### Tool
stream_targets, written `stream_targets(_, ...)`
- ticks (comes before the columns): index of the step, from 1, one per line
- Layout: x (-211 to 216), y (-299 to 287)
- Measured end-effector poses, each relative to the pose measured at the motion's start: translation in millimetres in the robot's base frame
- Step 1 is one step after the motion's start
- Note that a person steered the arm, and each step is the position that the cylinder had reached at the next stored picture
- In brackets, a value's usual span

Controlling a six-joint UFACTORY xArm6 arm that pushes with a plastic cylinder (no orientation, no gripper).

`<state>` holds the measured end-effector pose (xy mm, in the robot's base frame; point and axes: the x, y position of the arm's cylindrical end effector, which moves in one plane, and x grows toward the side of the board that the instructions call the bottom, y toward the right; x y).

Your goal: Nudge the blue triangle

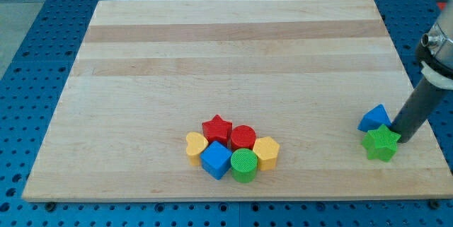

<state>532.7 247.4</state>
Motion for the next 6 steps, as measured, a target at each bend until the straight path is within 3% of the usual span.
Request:
stream_targets(1,-70.0,19.2)
stream_targets(2,-94.1,-7.1)
stream_targets(4,-88.6,-18.0)
stream_targets(6,-39.5,-13.5)
